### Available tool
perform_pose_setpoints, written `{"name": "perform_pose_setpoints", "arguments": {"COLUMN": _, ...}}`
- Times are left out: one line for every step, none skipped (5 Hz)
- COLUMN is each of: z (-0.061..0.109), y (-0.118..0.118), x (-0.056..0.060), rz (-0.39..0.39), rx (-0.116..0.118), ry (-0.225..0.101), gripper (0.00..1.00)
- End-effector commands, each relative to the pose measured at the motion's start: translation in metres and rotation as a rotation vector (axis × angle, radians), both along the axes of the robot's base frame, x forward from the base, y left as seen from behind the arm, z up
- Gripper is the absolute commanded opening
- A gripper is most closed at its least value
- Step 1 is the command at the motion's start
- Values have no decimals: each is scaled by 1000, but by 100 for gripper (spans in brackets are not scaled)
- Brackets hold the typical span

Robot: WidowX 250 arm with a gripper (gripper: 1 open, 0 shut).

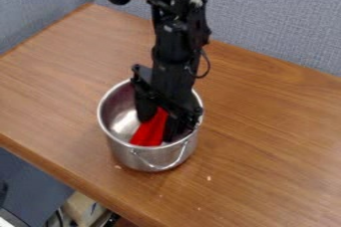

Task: Move the red object from the metal pot to the table

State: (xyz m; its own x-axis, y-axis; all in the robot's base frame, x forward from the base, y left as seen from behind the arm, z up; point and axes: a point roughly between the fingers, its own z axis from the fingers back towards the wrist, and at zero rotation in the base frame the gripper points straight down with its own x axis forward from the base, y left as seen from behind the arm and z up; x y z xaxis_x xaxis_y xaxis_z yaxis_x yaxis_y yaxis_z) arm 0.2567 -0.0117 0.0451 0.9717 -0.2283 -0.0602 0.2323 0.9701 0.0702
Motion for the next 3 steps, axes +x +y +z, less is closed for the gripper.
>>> {"name": "perform_pose_setpoints", "arguments": {"z": 4, "y": 0, "x": 6, "rz": 49, "rx": -3, "ry": -5, "gripper": 0}}
{"name": "perform_pose_setpoints", "arguments": {"z": 13, "y": 7, "x": -2, "rz": 88, "rx": -12, "ry": 4, "gripper": 0}}
{"name": "perform_pose_setpoints", "arguments": {"z": 22, "y": 14, "x": -9, "rz": 124, "rx": -17, "ry": 12, "gripper": 0}}
